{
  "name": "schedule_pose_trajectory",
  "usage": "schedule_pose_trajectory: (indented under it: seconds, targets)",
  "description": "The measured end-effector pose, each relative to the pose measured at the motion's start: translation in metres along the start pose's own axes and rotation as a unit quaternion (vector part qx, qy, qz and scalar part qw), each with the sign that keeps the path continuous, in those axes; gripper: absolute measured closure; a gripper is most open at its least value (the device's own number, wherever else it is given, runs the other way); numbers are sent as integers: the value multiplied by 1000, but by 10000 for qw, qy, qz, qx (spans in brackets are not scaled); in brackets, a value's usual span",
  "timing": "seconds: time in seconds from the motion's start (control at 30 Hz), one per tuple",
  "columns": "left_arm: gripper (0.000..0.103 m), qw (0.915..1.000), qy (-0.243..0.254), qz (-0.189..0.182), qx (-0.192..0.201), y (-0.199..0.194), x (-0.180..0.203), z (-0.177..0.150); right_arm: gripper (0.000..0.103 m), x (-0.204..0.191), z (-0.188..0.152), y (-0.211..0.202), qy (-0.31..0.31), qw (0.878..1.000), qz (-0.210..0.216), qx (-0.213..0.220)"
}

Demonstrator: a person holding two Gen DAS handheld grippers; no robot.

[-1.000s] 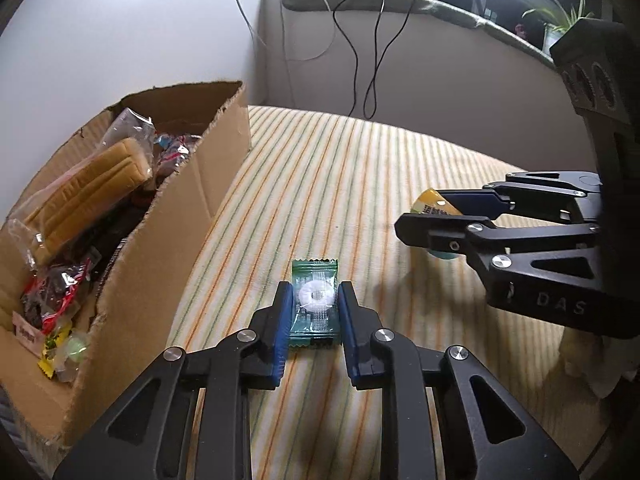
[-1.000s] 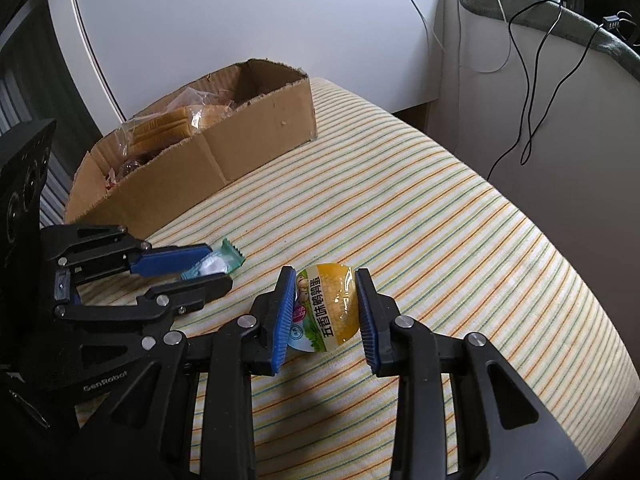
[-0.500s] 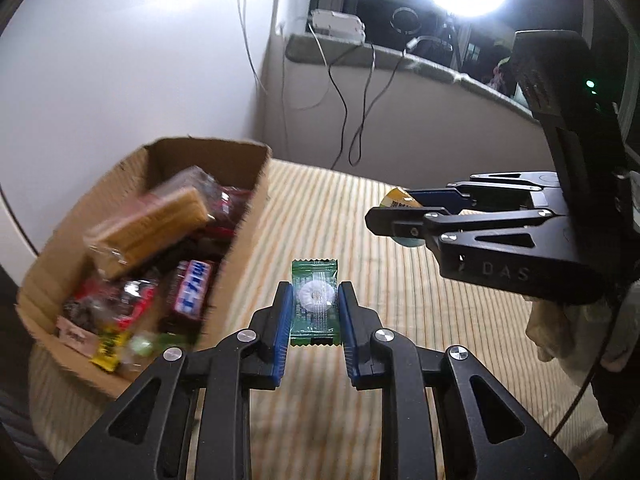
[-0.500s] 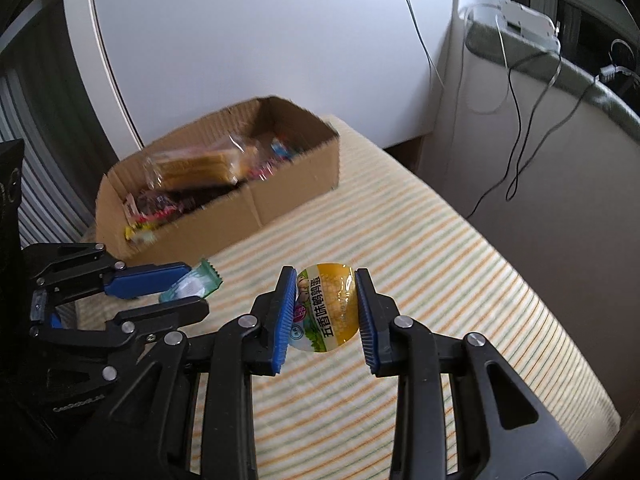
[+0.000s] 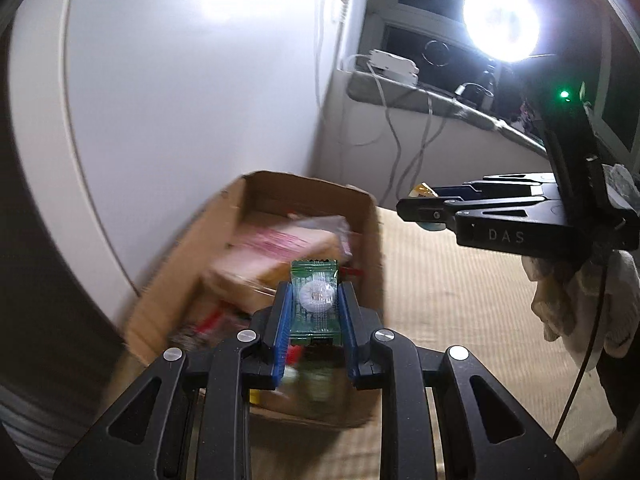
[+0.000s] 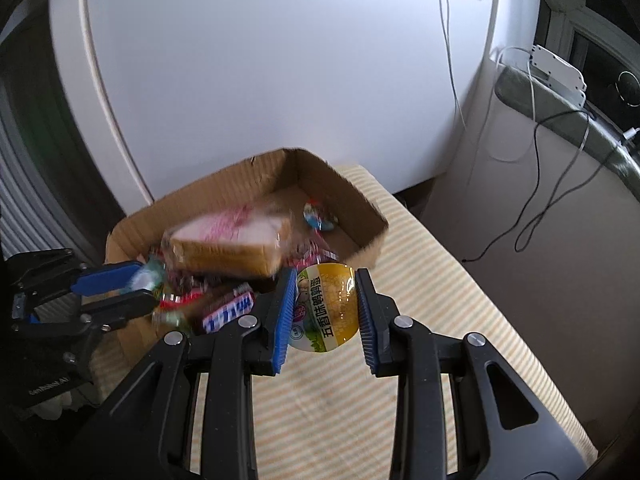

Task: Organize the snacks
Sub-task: 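Carry both packets over the box and open both tools to drop them in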

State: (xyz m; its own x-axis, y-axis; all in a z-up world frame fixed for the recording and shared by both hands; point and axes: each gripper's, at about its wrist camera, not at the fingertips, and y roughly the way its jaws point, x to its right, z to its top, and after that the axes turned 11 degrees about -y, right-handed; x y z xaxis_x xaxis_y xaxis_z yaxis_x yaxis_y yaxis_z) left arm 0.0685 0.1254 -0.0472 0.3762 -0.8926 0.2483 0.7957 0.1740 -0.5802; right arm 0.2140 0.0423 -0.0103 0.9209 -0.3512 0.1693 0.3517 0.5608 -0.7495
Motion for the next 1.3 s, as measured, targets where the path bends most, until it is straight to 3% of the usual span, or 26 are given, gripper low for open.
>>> schedule_pose_trajectory:
  seconds: [0.4, 0.67, 1.1, 1.3]
  targets:
    - [82, 9996, -120, 240, -4, 19, -41, 17, 73, -5, 41, 55, 77, 9996, 80, -253]
    - [82, 9996, -97, 242, -105, 30, -47, 19, 73, -1, 48, 79, 121, 9991, 82, -401]
    - [81, 9994, -174, 249, -139, 30, -48, 18, 69, 0, 48, 82, 127, 9990, 110, -415]
    - [81, 9994, -167, 271, -132, 29, -49, 17, 62, 1, 48, 77, 148, 9991, 77, -383]
